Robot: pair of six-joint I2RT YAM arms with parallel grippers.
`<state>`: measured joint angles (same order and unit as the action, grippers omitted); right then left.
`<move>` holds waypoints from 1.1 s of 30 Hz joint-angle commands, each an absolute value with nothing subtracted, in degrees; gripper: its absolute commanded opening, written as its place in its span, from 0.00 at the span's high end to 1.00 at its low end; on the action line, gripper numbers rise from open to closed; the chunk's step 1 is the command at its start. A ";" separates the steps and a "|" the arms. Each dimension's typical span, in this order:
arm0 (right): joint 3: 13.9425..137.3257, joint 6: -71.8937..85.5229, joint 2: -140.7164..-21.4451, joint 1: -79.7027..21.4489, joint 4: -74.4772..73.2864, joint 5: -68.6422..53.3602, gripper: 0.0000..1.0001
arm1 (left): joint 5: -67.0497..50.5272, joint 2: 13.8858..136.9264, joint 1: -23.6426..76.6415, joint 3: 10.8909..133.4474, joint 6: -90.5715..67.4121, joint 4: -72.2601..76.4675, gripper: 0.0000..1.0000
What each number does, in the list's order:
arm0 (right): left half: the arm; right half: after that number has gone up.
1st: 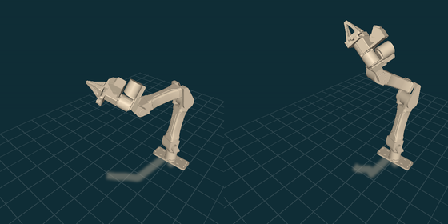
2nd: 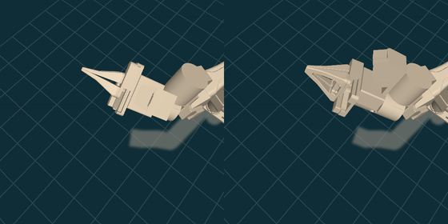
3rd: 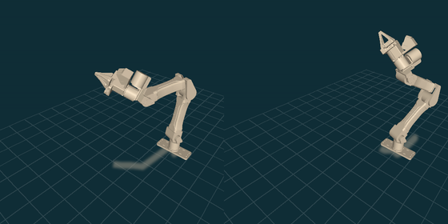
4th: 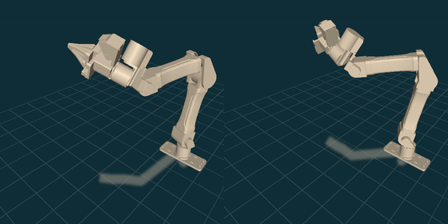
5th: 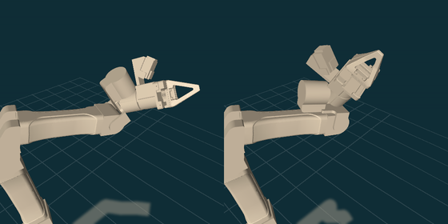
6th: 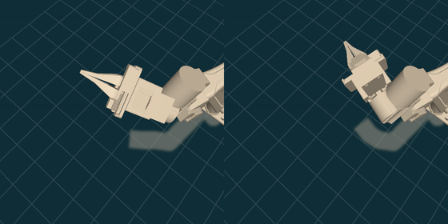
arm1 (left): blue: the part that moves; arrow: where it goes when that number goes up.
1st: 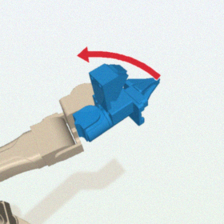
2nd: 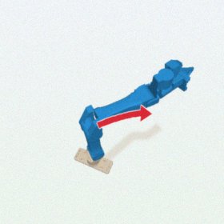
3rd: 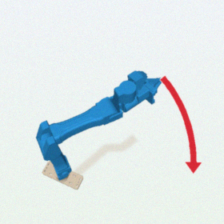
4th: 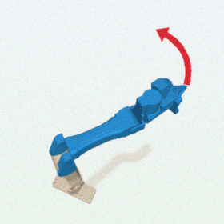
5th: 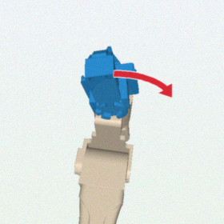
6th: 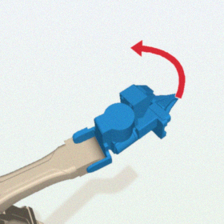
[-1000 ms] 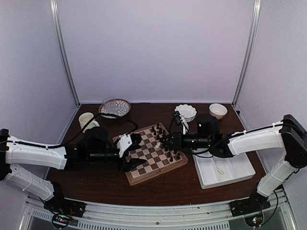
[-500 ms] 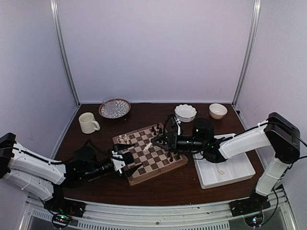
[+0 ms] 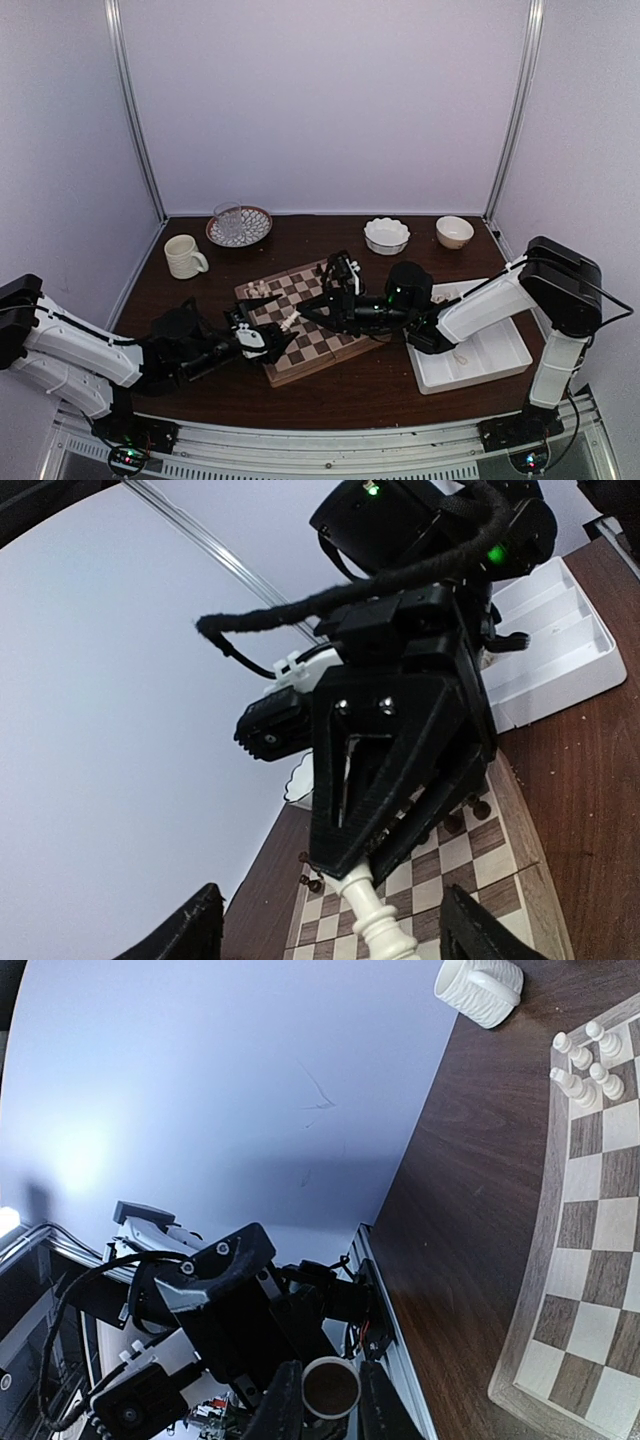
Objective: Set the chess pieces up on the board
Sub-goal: Pass from the right arm to the left
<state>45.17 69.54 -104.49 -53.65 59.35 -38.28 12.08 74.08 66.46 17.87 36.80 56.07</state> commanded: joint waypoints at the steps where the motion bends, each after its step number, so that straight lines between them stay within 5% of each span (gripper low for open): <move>1: 45.24 71.38 -103.72 -53.97 64.41 -37.94 1.00 | 11.06 75.29 66.84 18.00 38.94 58.20 0.26; 10: 44.41 69.55 -100.72 -54.05 60.21 -36.48 1.00 | 13.22 76.16 67.06 18.30 40.07 58.24 0.31; 18: 44.45 70.53 -101.54 -54.05 61.40 -36.70 1.00 | 13.50 75.17 67.06 18.46 39.94 57.21 0.54; 33: 45.17 71.63 -103.43 -54.33 62.43 -37.40 1.00 | 14.60 74.59 67.02 18.48 38.38 57.32 0.76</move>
